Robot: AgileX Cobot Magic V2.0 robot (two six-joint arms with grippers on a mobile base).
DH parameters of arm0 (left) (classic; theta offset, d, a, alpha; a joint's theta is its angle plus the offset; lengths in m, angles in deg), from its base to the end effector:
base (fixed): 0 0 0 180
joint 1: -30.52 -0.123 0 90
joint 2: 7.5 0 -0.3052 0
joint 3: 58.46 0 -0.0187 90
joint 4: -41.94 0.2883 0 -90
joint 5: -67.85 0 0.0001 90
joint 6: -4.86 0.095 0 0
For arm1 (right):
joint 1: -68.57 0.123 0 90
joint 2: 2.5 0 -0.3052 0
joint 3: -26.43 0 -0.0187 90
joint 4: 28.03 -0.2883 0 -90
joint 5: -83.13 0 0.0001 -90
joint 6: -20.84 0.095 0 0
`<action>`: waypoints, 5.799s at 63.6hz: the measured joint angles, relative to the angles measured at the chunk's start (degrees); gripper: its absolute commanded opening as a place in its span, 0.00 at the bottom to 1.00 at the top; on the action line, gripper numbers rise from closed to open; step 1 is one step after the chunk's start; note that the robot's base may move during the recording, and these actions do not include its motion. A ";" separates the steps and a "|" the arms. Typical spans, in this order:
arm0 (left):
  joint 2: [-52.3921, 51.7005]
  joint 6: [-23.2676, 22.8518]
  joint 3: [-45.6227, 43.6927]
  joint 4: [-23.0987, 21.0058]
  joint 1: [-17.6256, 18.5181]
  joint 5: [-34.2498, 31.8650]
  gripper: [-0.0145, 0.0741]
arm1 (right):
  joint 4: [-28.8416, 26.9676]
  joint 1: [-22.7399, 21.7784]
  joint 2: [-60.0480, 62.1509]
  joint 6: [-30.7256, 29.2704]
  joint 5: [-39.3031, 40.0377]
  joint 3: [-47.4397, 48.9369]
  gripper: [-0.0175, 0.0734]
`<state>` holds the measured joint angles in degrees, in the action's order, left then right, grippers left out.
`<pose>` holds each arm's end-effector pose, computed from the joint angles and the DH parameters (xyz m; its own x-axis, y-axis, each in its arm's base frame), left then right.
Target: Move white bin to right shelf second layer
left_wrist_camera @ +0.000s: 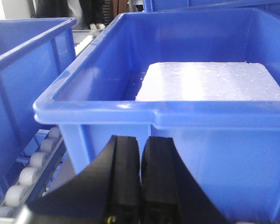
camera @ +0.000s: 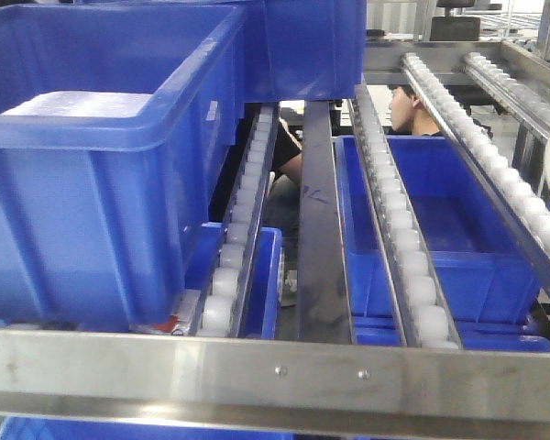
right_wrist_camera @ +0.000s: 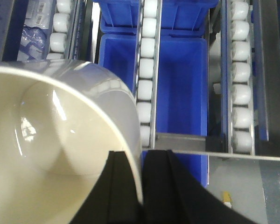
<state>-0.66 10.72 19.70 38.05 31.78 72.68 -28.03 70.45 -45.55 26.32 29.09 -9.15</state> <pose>0.0775 -0.0023 0.2033 0.0041 0.0345 -0.9994 0.0276 0.9990 0.0346 0.1256 0.0041 0.3420 -0.6774 0.0733 -0.7319 0.0320 0.9970 0.0702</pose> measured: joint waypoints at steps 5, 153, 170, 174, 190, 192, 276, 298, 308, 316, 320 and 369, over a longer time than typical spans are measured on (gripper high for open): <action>0.00 0.00 0.00 0.00 0.00 0.00 0.26 | 0.00 0.00 0.00 0.00 0.00 0.00 0.25; 0.00 0.00 0.00 0.00 0.00 0.00 0.26 | 0.00 0.00 -30.14 1.55 13.32 0.00 0.25; 0.00 0.00 0.00 0.00 0.00 0.00 0.26 | 0.00 0.00 -30.14 1.55 11.90 0.00 0.42; 0.00 0.00 0.00 0.00 0.00 0.00 0.26 | -0.33 0.00 -30.14 1.55 11.54 0.00 0.46; 0.00 0.00 0.00 0.00 0.00 0.00 0.26 | -1.18 0.00 -30.14 1.61 11.14 0.00 0.48; 0.00 0.00 0.00 0.00 0.00 0.00 0.26 | -1.54 0.00 -30.14 1.61 11.14 0.00 0.48; 0.00 0.00 0.00 0.00 0.00 0.00 0.26 | -6.21 0.00 -5.81 -4.33 -0.29 4.85 0.25; 0.00 0.00 0.00 0.00 0.00 0.00 0.26 | -9.46 0.00 7.60 -4.33 9.17 -4.53 0.25; 0.00 0.00 0.00 0.00 0.00 0.00 0.26 | -9.46 0.00 7.69 -4.44 9.54 -4.55 0.25; 0.00 0.00 0.00 0.00 0.00 0.00 0.26 | -8.28 0.00 7.69 -4.44 11.54 -4.55 0.25; 0.00 0.00 0.00 0.00 0.00 0.00 0.26 | -6.21 0.00 7.69 -4.44 13.03 -4.55 0.25; 0.00 0.00 0.00 0.00 0.00 0.00 0.26 | -2.59 0.00 32.03 -4.44 42.07 -40.62 0.25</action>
<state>-0.66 10.72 19.70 38.05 31.78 72.68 -30.62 70.45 -13.52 21.88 71.16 -49.77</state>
